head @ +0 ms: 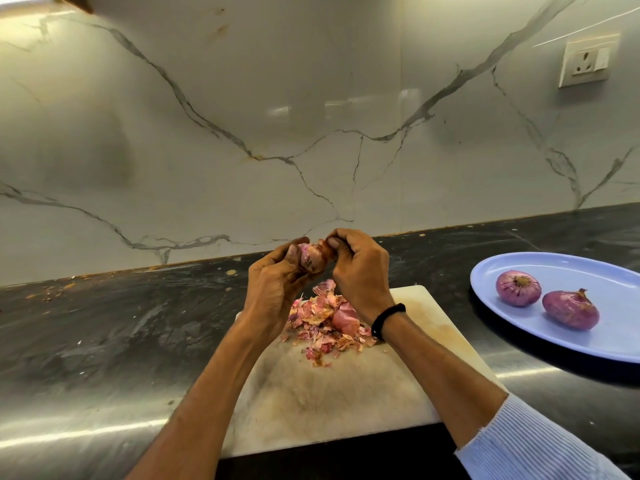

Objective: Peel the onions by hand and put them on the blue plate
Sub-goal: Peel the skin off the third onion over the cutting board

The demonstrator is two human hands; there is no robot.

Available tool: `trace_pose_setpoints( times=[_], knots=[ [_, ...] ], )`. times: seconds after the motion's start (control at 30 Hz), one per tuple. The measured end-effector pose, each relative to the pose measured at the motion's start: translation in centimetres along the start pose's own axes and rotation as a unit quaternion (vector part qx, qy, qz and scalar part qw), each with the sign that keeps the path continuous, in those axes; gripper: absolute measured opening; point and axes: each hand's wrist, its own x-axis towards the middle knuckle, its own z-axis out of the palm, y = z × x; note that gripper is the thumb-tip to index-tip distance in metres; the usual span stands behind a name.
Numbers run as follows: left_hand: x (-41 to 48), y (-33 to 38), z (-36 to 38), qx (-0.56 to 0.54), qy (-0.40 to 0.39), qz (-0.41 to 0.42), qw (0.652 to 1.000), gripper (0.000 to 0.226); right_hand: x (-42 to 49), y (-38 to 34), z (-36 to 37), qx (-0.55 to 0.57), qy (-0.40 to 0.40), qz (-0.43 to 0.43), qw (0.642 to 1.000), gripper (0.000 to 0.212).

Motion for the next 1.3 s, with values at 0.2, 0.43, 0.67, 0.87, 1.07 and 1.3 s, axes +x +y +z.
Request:
trace_pose_setpoints(
  times=[0.2,0.43,0.67,0.87,1.07,1.3],
  knots=[
    [-0.3,0.2,0.3,-0.001,-0.009,-0.018,1.000,0.028,0.1,-0.1,0.1,0.011,0.009,0.050,0.999,0.013],
    [-0.6,0.9,0.2,-0.090,-0.017,-0.030,0.995,0.033,1.3,0.5,-1.2,0.055,0.061,0.166,0.983,0.012],
    [0.3,0.5,-0.3,-0.053,0.050,0.004,0.997,0.031,0.7,0.1,-0.5,0.000,0.016,0.081,0.997,0.021],
    [0.6,0.5,-0.6,-0.040,0.070,0.013,0.997,0.031,0.4,0.4,-0.2,-0.006,0.008,0.000,1.000,0.016],
    [0.4,0.7,-0.5,-0.043,0.058,0.010,0.997,0.030,0.3,-0.2,0.0,0.066,-0.106,0.043,0.991,0.037],
    [-0.3,0.4,0.3,-0.035,0.006,-0.016,0.999,0.027,-0.1,-0.3,0.2,0.068,-0.074,0.100,0.990,0.010]
  ],
)
